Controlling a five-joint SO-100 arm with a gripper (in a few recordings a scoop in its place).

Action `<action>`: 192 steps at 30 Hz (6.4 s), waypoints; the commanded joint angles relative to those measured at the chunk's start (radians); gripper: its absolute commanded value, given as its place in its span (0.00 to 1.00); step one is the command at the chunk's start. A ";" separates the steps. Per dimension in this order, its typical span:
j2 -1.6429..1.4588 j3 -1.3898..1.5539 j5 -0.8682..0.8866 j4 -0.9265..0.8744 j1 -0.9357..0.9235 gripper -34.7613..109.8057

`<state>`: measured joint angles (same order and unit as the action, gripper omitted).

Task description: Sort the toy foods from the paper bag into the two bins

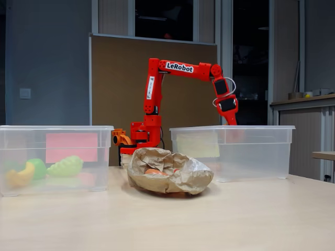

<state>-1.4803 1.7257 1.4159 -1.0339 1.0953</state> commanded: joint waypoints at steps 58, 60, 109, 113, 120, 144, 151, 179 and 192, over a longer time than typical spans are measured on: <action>0.086 -0.078 0.304 0.143 0.204 0.37; 0.075 -0.075 0.319 0.143 0.209 0.37; -0.087 -0.192 -0.673 -0.032 -0.959 0.31; -0.023 -0.169 -0.252 -0.025 -0.945 0.31; 0.074 -0.155 0.270 -0.051 -0.950 0.31; 0.442 -0.443 0.364 -0.020 -0.890 0.42; 0.505 -0.469 0.359 0.018 -0.893 0.41; 0.431 -0.792 0.339 -0.634 -0.933 0.24; 0.084 -0.658 0.146 -0.784 -1.108 0.24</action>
<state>-1.2563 1.0109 1.5999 -1.8055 0.0261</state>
